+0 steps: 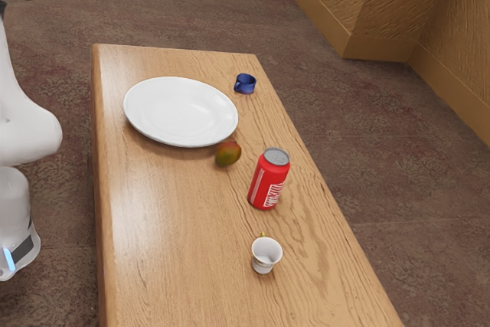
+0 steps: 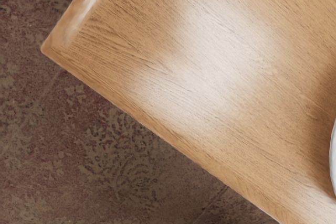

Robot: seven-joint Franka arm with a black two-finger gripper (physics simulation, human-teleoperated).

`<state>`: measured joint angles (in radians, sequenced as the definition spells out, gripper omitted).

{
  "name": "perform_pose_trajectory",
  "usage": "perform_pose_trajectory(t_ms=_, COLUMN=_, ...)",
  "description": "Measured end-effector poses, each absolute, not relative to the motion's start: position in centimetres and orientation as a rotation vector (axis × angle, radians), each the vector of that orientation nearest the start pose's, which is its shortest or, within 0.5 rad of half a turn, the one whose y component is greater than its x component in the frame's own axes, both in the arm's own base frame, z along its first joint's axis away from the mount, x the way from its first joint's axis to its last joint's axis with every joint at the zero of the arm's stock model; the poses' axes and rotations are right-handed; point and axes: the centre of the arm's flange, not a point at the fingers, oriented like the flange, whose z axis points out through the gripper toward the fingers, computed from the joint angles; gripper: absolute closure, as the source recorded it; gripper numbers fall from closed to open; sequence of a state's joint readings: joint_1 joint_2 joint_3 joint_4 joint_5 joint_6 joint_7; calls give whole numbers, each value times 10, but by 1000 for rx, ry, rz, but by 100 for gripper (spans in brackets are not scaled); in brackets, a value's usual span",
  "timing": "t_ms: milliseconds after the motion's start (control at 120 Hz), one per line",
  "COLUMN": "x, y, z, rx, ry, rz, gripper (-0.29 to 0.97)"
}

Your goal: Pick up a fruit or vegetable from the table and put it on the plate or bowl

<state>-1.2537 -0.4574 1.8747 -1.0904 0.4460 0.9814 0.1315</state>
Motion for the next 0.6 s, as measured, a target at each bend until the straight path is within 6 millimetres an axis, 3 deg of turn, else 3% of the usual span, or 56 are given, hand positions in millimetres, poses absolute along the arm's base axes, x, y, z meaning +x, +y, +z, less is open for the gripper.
perform_pose_trajectory(t_ms=167, x=292, y=515, z=670, rx=-2993, ry=-960, rz=134, gripper=2)
perform_pose_trajectory(t_ms=233, x=283, y=529, z=671, rx=-2994, ry=-965, rz=50, gripper=2)
perform_pose_trajectory(t_ms=325, x=282, y=529, z=687, rx=-2971, ry=-938, rz=-42, gripper=2)
perform_pose_trajectory(t_ms=342, x=281, y=523, z=702, rx=-2944, ry=-933, rz=-71, gripper=2)
perform_pose_trajectory(t_ms=367, x=280, y=503, z=740, rx=-2873, ry=-921, rz=-121, gripper=2)
perform_pose_trajectory(t_ms=400, x=282, y=461, z=799, rx=-2765, ry=-890, rz=-190, gripper=2)
perform_pose_trajectory(t_ms=425, x=302, y=415, z=835, rx=-2735, ry=-794, rz=-256, gripper=2)
perform_pose_trajectory(t_ms=450, x=329, y=369, z=854, rx=-2748, ry=-667, rz=-307, gripper=2)
perform_pose_trajectory(t_ms=483, x=376, y=315, z=848, rx=-2812, ry=-477, rz=-306, gripper=2)
perform_pose_trajectory(t_ms=542, x=446, y=229, z=815, rx=-2910, ry=-155, rz=-251, gripper=2)
perform_pose_trajectory(t_ms=600, x=488, y=151, z=791, rx=-2954, ry=117, rz=-213, gripper=2)
